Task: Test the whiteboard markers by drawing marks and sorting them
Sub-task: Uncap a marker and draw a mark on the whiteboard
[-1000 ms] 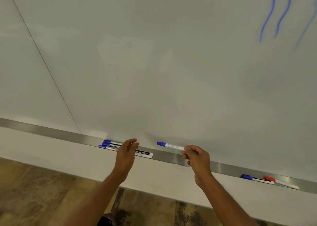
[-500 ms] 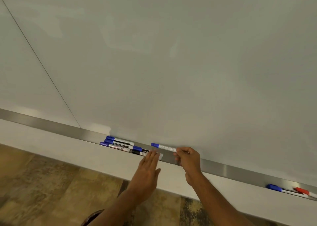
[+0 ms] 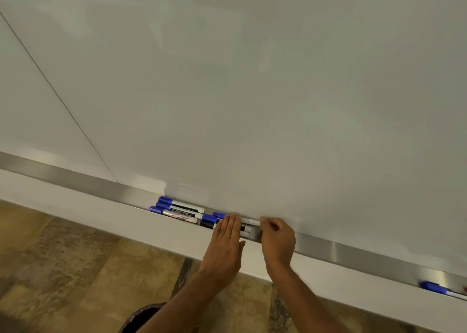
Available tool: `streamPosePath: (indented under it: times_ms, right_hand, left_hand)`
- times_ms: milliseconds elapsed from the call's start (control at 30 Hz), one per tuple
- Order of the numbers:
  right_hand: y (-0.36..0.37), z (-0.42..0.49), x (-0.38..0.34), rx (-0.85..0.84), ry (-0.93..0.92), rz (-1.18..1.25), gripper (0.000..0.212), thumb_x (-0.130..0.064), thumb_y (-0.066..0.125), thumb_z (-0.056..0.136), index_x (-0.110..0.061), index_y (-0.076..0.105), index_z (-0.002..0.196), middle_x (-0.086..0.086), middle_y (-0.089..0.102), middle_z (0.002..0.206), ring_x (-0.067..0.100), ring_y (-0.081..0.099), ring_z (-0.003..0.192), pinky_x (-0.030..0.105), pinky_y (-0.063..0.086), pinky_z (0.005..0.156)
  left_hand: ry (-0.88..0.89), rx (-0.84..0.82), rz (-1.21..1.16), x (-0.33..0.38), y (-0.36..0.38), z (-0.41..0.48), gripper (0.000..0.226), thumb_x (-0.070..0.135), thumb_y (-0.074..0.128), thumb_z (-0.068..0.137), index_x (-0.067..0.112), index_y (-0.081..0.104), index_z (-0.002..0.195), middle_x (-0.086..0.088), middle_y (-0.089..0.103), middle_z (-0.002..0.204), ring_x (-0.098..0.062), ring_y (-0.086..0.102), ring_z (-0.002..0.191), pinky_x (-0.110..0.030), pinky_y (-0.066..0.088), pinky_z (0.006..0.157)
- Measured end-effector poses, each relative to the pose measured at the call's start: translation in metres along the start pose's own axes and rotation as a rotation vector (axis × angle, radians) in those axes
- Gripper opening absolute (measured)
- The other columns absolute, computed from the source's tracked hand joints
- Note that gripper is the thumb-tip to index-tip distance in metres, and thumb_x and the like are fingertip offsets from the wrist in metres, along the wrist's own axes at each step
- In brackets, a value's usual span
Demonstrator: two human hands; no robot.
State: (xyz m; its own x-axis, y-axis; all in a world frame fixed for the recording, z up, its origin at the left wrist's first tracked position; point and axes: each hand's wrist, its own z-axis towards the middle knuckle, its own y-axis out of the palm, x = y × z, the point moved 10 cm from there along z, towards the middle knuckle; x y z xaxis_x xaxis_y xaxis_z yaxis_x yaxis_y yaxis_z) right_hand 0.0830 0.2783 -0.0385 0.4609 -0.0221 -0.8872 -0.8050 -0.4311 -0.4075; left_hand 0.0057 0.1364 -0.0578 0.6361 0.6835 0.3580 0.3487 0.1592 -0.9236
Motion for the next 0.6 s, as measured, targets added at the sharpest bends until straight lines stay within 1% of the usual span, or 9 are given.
streamPosePath:
  times_ms: [67,167,200,267,333,433,500,533,600]
  right_hand:
    - [-0.002,-0.002,-0.002,0.012,-0.047,-0.064,0.011,-0.023,0.066,0.093,-0.018,0.075,0.089,-0.004,0.073,0.085,0.016,0.066,0.080,0.030,0.053,0.073]
    - [0.009,-0.004,-0.008,-0.062,-0.120,-0.100,0.013,-0.016,0.061,0.095,-0.018,0.073,0.090,-0.004,0.071,0.086,0.013,0.064,0.081,0.022,0.049,0.070]
    - [0.014,-0.005,-0.011,-0.094,-0.141,-0.109,0.014,-0.015,0.060,0.096,-0.018,0.072,0.090,-0.006,0.069,0.085,0.009,0.063,0.080,0.016,0.047,0.067]
    - [0.020,-0.006,-0.014,-0.140,-0.160,-0.122,0.014,-0.014,0.059,0.097,-0.018,0.071,0.091,-0.007,0.067,0.085,0.004,0.061,0.078,0.008,0.041,0.062]
    - [0.023,-0.006,-0.013,-0.157,-0.164,-0.125,0.014,-0.014,0.059,0.097,-0.019,0.071,0.091,-0.007,0.068,0.086,0.003,0.062,0.077,0.008,0.042,0.061]
    - [0.028,-0.007,-0.012,-0.177,-0.183,-0.119,0.014,-0.014,0.060,0.097,-0.019,0.071,0.091,-0.006,0.070,0.087,0.007,0.064,0.079,0.009,0.045,0.063]
    - [0.031,-0.008,-0.011,-0.198,-0.204,-0.127,0.013,-0.013,0.060,0.097,-0.018,0.071,0.092,-0.006,0.070,0.088,0.004,0.064,0.081,0.007,0.046,0.061]
    - [0.032,-0.009,-0.012,-0.206,-0.214,-0.131,0.013,-0.013,0.060,0.097,-0.017,0.071,0.092,-0.006,0.070,0.088,0.004,0.064,0.081,0.007,0.046,0.062]
    - [0.032,-0.011,-0.012,-0.209,-0.225,-0.132,0.013,-0.014,0.060,0.098,-0.017,0.071,0.093,-0.005,0.070,0.089,0.007,0.065,0.083,0.008,0.046,0.066]
  left_hand:
    - [-0.009,-0.008,0.018,-0.002,0.002,0.001,0.058,0.038,0.015,0.109,0.018,-0.026,0.145,-0.001,-0.027,0.158,-0.020,-0.022,0.151,-0.037,-0.008,0.125]
    - [-0.026,0.014,0.054,-0.004,-0.001,0.000,0.057,0.041,0.006,0.104,0.016,-0.026,0.145,-0.003,-0.029,0.156,-0.022,-0.023,0.150,-0.037,-0.013,0.123]
    - [-0.034,0.028,0.065,-0.005,-0.002,0.000,0.058,0.040,0.006,0.104,0.016,-0.026,0.145,-0.004,-0.029,0.155,-0.022,-0.023,0.150,-0.036,-0.015,0.121]
    - [-0.048,0.055,0.068,-0.008,-0.004,0.001,0.059,0.038,0.016,0.108,0.015,-0.023,0.146,-0.006,-0.026,0.158,-0.023,-0.022,0.150,-0.036,-0.016,0.120]
    - [-0.045,0.096,0.054,-0.011,-0.005,0.001,0.062,0.037,0.024,0.109,0.014,-0.019,0.147,-0.008,-0.020,0.161,-0.025,-0.019,0.150,-0.037,-0.015,0.119]
    - [-0.040,0.136,0.072,-0.017,-0.005,0.002,0.064,0.038,0.028,0.108,0.012,-0.013,0.150,-0.010,-0.014,0.162,-0.027,-0.014,0.151,-0.039,-0.012,0.119]
    - [-0.039,0.159,0.104,-0.018,-0.009,0.002,0.065,0.039,0.029,0.108,0.011,-0.010,0.151,-0.012,-0.010,0.163,-0.028,-0.012,0.151,-0.040,-0.011,0.119]
    - [-0.043,0.149,0.114,-0.019,-0.007,0.001,0.065,0.039,0.029,0.108,0.011,-0.010,0.151,-0.013,-0.011,0.163,-0.028,-0.013,0.150,-0.040,-0.012,0.118]
    - [-0.052,0.109,0.136,-0.019,-0.006,0.001,0.064,0.040,0.024,0.108,0.011,-0.015,0.150,-0.012,-0.019,0.160,-0.028,-0.018,0.149,-0.039,-0.016,0.117]
